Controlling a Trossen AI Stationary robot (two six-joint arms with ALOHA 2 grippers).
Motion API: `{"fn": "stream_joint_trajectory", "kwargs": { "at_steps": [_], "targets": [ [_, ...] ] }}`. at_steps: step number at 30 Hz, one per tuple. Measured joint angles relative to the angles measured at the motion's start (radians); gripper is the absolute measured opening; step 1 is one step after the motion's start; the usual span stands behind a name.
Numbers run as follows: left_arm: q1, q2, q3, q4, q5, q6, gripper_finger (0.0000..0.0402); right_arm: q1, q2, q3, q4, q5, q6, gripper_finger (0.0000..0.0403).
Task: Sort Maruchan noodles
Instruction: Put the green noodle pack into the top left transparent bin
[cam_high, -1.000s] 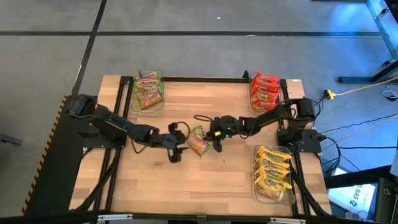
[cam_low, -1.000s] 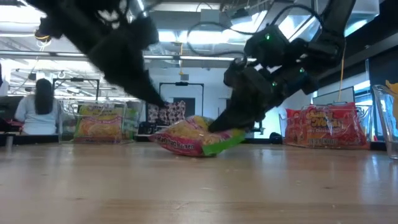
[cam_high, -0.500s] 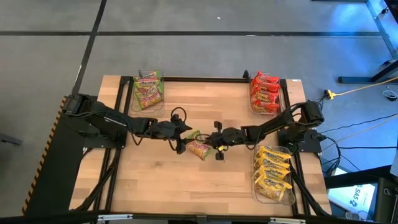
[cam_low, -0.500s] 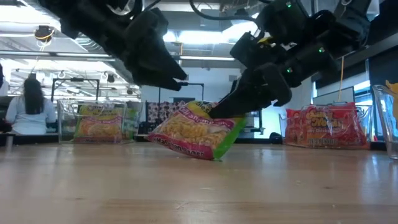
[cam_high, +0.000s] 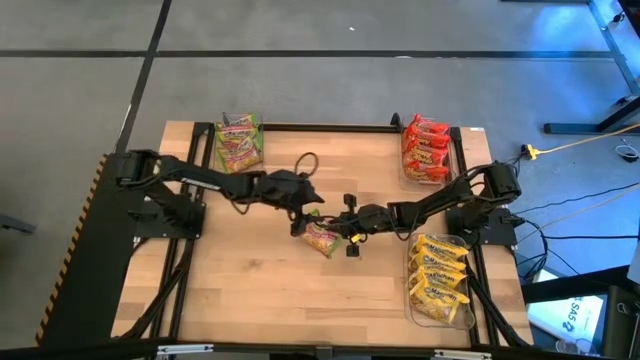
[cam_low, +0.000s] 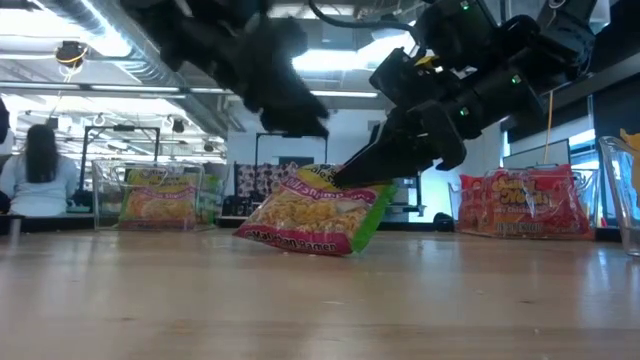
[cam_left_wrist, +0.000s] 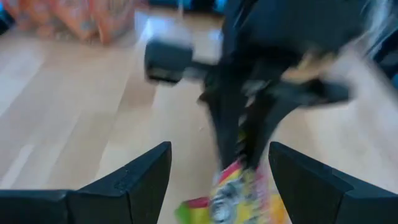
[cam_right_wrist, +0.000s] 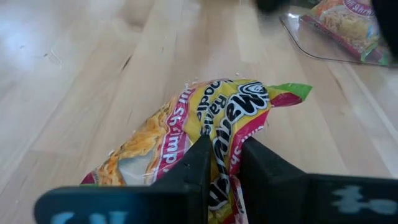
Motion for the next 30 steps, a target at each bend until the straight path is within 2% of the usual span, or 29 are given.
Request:
{"fn": "stream_joint_trajectory", "kwargs": {
  "at_steps": [3, 8, 15, 22, 26, 30],
  "targets": [
    [0.024, 0.075, 0.086, -0.140, 0.009, 0.077, 0.0264, 0.000, 0.000, 0.000, 0.002, 0.000, -0.003, 0.0048],
    [0.064, 0.176, 0.234, -0.361, 0.105, 0.132, 0.0264, 0.000, 0.000, 0.000, 0.000, 0.000, -0.004, 0.0048],
    [0.089, 0.293, 0.375, -0.554, 0.267, 0.168, 0.0264, 0.000, 0.000, 0.000, -0.004, 0.000, -0.005, 0.0048],
    [0.110, 0.344, 0.409, -0.609, 0.370, 0.162, 0.0264, -0.001, 0.000, 0.000, -0.002, 0.000, -0.025, 0.0048],
    [0.104, 0.344, 0.409, -0.621, 0.374, 0.160, 0.0262, -0.001, 0.000, 0.000, -0.002, 0.000, -0.024, 0.0048],
    [0.091, 0.344, 0.408, -0.634, 0.374, 0.160, 0.0235, -0.001, 0.000, 0.001, 0.000, 0.000, -0.016, 0.0048]
  ]
}}
